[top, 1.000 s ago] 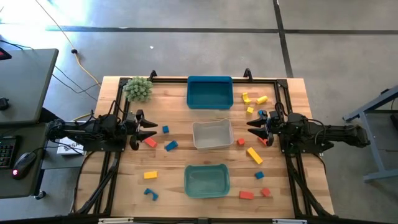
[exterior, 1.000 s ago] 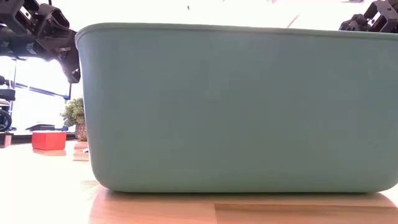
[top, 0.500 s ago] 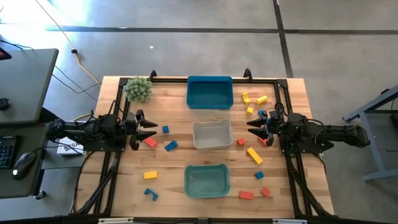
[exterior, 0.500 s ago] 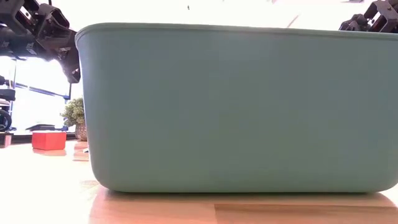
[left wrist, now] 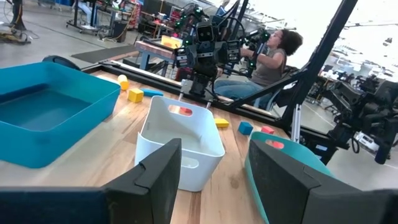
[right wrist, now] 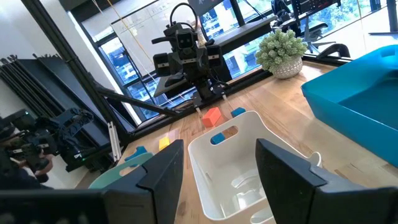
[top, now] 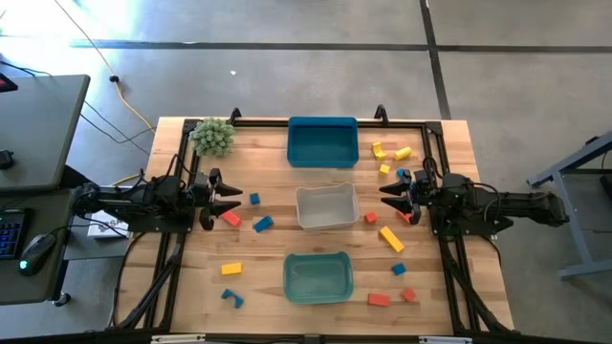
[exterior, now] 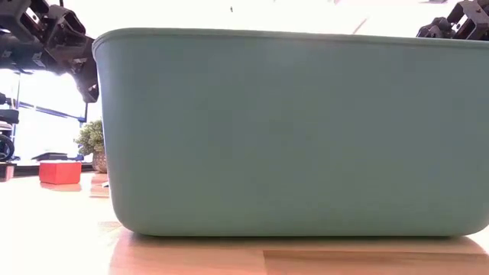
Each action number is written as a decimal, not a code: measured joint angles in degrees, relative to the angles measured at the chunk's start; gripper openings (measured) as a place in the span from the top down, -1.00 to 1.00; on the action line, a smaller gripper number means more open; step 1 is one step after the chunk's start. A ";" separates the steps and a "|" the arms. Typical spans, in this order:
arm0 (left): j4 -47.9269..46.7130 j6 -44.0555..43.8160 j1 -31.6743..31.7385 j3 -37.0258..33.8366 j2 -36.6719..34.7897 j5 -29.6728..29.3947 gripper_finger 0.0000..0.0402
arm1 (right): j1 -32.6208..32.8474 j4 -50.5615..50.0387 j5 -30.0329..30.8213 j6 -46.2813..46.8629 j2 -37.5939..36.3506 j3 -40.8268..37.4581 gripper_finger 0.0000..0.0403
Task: Sort & place blocks by color
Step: Put the blue block into the blue bin, then put the yellow block into the white bin
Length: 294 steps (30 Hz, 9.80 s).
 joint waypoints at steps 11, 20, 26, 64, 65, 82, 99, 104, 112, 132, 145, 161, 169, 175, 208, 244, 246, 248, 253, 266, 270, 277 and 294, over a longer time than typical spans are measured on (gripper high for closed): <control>2.24 -3.97 0.04 -0.02 0.00 -0.10 0.12 | 0.00 0.00 0.00 0.00 0.00 -0.01 0.07; 4.45 -6.22 0.04 0.76 0.09 -2.09 0.12 | -0.02 0.00 0.00 0.00 0.00 0.01 0.07; 3.47 -0.27 0.06 6.97 3.64 -6.14 0.12 | 0.00 0.00 0.00 0.00 -0.01 0.01 0.07; -36.64 11.35 7.71 36.41 51.32 -4.96 -0.15 | -0.01 -0.42 0.00 0.00 0.00 0.00 0.07; -36.60 11.96 7.69 36.39 52.34 -4.96 -0.15 | -0.01 -0.43 0.00 0.00 0.00 0.00 0.07; -33.14 12.27 7.69 36.39 70.13 -3.22 -0.15 | 0.00 -0.44 0.00 0.00 0.00 0.01 0.07; -29.22 8.59 11.17 36.39 79.42 -4.08 -0.14 | -0.01 -0.44 0.00 0.00 0.00 0.01 0.07; -27.33 8.72 11.39 36.39 80.95 -4.04 -0.14 | -0.02 -0.45 0.00 0.00 0.00 0.00 0.07; -26.83 8.39 11.40 36.55 84.88 -3.59 0.04 | -0.02 -0.46 0.00 0.00 0.00 0.01 0.07; -23.23 4.74 10.93 40.35 84.42 0.87 0.48 | 0.00 -0.67 0.00 0.00 0.00 0.00 0.07; -14.18 15.29 16.31 55.70 83.71 0.20 0.48 | 0.00 -1.36 0.00 0.00 0.00 -0.01 0.07; -0.51 21.20 30.73 60.89 85.62 4.09 0.48 | -0.01 -1.39 0.00 0.00 0.00 0.01 0.07; 0.45 21.21 34.87 60.87 93.67 8.71 0.48 | -0.01 -1.44 0.02 0.00 0.00 0.00 0.07; 2.41 21.16 35.12 60.87 99.99 9.79 0.48 | -0.01 -1.53 0.01 0.00 0.00 0.00 0.07; 3.80 14.39 35.34 60.83 103.80 9.14 0.03 | -0.01 -1.73 0.00 0.00 0.00 0.00 0.07; -8.23 -1.60 21.11 62.58 71.86 -2.16 0.03 | 0.00 -1.70 0.01 0.00 0.00 -0.01 0.07; -11.89 -2.69 19.90 62.58 71.27 -4.29 0.03 | -0.01 -1.70 0.02 0.00 0.00 -0.01 0.07; -15.08 -3.89 18.93 62.58 70.96 -5.45 0.03 | 0.00 -1.70 0.00 0.00 0.00 0.01 0.07; -21.79 -7.23 16.37 62.58 70.86 -5.88 0.03 | -0.01 -1.14 0.02 3.37 0.00 0.00 0.07; -24.21 -9.95 11.12 62.58 70.89 -10.94 0.03 | -0.15 15.68 10.88 6.80 -0.02 0.43 0.06; -24.18 -9.92 11.48 62.58 70.90 -10.97 0.03 | -0.15 14.53 16.11 1.92 0.00 4.67 0.06; -24.15 -9.88 13.39 62.58 70.90 -10.95 0.03 | -0.15 -5.81 24.21 -8.97 2.48 20.59 0.06; -24.07 0.67 16.28 62.58 70.20 -10.13 0.03 | -1.40 -53.00 35.95 -6.92 30.92 51.74 0.06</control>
